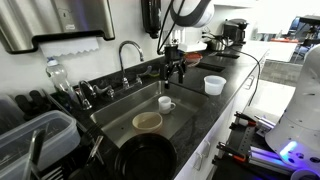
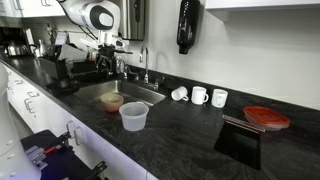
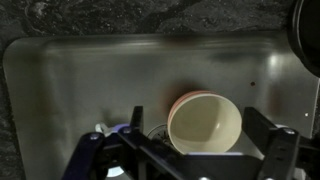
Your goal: Remove the bowl from the sink and put it on the right side of the counter
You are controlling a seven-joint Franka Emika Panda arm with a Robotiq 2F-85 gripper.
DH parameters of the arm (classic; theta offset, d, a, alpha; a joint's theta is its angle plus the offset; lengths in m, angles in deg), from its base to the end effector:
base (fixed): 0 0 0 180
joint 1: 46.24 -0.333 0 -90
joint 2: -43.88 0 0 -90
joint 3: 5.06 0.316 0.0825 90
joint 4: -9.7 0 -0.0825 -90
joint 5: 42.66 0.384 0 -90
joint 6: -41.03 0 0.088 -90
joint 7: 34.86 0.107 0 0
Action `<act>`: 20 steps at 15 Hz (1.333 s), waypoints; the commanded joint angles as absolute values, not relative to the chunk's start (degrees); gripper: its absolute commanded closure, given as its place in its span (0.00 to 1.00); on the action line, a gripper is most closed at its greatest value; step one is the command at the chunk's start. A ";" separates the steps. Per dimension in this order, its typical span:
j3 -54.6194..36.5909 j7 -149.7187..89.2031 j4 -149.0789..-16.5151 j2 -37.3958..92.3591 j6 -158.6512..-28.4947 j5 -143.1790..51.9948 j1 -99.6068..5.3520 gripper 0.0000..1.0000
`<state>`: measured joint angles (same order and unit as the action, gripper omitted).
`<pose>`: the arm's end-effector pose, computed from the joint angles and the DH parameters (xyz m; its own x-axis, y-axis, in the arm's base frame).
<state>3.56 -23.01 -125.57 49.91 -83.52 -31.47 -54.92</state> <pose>0.4541 0.1493 0.3629 0.9932 -0.0172 -0.1153 -0.0304 -0.9931 -0.1134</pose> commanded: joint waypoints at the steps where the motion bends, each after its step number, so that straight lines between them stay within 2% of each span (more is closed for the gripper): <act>1: 3.65 -23.02 -125.50 49.92 -83.42 -31.47 -54.81 0.00; 8: 3.65 -23.02 -125.50 49.92 -83.42 -31.47 -54.81 0.00; 20: 5.01 5.72 -122.81 38.00 -91.84 -31.05 -56.37 0.00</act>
